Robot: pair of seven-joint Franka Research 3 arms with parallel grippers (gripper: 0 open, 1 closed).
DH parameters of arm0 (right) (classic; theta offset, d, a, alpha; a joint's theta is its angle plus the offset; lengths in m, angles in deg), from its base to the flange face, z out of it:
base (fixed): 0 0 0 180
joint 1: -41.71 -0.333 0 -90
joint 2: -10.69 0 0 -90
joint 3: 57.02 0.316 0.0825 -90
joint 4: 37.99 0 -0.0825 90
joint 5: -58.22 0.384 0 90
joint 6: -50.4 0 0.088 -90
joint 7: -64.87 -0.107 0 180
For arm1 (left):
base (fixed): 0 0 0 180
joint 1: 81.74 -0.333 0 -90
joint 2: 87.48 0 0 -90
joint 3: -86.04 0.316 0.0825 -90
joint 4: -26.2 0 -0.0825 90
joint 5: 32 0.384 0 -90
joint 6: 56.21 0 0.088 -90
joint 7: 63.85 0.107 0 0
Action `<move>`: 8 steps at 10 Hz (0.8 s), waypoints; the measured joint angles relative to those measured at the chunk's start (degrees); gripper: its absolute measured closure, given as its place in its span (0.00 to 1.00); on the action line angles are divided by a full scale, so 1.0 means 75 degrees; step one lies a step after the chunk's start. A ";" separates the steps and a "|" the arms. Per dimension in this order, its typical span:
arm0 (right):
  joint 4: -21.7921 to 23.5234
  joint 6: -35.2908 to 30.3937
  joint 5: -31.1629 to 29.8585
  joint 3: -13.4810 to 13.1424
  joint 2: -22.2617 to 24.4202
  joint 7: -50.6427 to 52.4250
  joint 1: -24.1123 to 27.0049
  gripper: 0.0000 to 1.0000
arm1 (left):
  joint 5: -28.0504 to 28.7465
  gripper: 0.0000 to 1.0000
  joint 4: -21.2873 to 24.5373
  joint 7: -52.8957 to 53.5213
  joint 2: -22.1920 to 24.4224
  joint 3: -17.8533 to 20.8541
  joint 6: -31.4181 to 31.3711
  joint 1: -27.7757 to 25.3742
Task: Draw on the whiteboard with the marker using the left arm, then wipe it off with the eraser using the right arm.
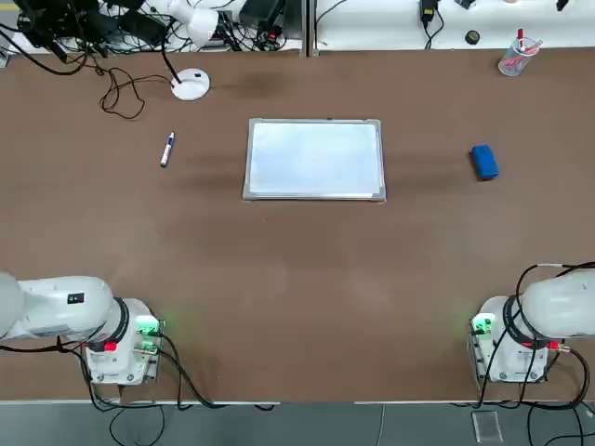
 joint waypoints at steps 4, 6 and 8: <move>0.0009 0.0003 0.0019 -0.0017 0.0001 0.0065 -0.0130 0.00 | 0.0066 0.00 -0.0053 0.0035 0.0003 -0.0082 0.0012 0.0055; 0.0064 0.0032 0.0018 -0.0014 0.0001 0.0065 -0.0168 0.00 | 0.0314 0.00 -0.0088 0.0029 0.0019 -0.0385 0.0032 0.0066; 0.0135 0.0072 0.0019 -0.0014 0.0000 0.0065 -0.0182 0.00 | 0.0400 0.00 -0.0287 -0.0011 0.0023 -0.0567 0.0241 0.0105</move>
